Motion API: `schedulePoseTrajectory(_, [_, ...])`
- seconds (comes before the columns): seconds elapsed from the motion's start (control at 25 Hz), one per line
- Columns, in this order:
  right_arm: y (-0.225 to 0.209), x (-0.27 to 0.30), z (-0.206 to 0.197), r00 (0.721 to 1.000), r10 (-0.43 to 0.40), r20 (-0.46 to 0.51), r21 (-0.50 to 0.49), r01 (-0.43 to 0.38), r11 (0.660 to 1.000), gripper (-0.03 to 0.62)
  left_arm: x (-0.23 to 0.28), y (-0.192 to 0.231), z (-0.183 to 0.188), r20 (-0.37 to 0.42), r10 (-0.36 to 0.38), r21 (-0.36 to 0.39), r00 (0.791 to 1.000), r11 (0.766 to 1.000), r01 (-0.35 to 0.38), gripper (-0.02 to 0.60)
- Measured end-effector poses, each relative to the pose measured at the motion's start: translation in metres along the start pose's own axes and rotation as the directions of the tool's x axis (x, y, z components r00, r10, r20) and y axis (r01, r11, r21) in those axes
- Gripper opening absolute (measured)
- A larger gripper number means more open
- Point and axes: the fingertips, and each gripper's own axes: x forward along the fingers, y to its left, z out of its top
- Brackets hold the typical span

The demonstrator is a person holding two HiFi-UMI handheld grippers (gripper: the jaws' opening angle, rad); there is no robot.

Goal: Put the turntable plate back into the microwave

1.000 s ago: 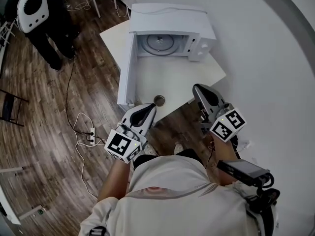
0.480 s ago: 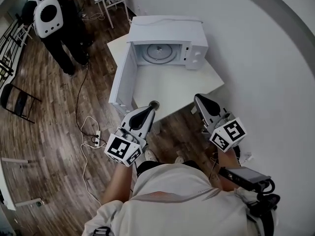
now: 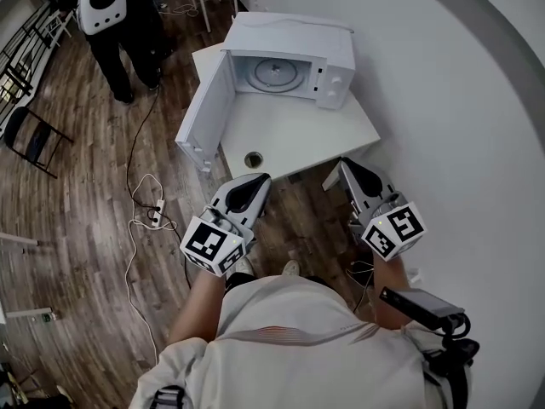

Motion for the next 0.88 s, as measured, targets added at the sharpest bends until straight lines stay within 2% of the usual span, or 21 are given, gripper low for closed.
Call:
schedulePoseTrajectory(0.2, [0.011, 0.006, -0.003, 1.0, 0.003, 0.004, 0.003, -0.003, 1.0, 0.005, -0.008, 0.01, 0.005, 0.017, 0.017, 0.019, 1.0, 1.0, -0.017, 0.011])
schedulePoseTrajectory(0.4, [0.017, 0.02, 0.011, 1.0, 0.007, 0.005, -0.014, -0.007, 1.0, 0.005, -0.01, 0.024, 0.02, 0.02, 0.032, 0.029, 0.999, 0.999, -0.032, 0.009])
schedulePoseTrajectory(0.88, [0.017, 0.031, 0.015, 0.999, -0.036, -0.004, -0.03, 0.036, 0.999, 0.005, -0.007, 0.037, 0.027, 0.013, -0.007, 0.04, 1.0, 0.999, 0.006, 0.011])
